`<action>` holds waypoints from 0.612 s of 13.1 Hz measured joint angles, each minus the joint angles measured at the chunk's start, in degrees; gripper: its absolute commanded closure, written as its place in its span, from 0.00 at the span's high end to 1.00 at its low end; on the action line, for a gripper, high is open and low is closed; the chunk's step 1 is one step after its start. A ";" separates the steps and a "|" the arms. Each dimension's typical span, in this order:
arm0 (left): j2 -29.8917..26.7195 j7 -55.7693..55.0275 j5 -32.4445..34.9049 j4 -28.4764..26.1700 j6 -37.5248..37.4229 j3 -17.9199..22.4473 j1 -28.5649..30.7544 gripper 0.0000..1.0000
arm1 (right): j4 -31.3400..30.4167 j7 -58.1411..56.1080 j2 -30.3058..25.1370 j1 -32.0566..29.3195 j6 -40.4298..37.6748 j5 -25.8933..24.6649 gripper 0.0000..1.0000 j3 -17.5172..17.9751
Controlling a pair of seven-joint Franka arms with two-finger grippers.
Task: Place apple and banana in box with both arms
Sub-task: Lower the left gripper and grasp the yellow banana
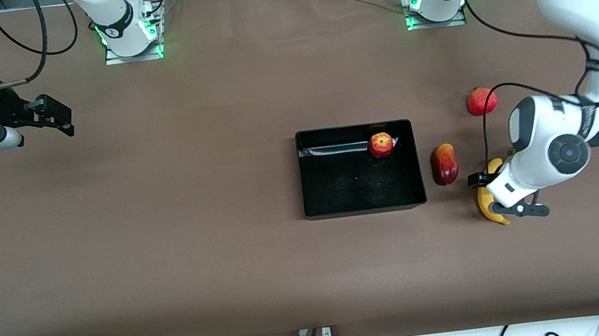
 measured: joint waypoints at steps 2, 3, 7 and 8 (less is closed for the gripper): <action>1.92 2.78 0.05 -0.05 2.55 0.02 0.71 0.39 | 0.00 0.00 0.00 0.00 0.01 0.00 1.00 0.00; 2.60 3.79 0.07 -0.09 3.19 0.02 1.04 0.18 | 0.00 0.00 0.00 0.00 0.01 0.00 1.00 0.00; 3.12 8.69 0.08 -0.06 3.28 0.00 1.42 0.00 | 0.00 0.00 0.00 0.00 0.02 0.00 1.00 0.00; 3.04 8.95 0.09 0.10 3.37 -0.08 1.62 0.00 | 0.00 0.00 0.00 0.00 0.02 0.00 1.00 0.00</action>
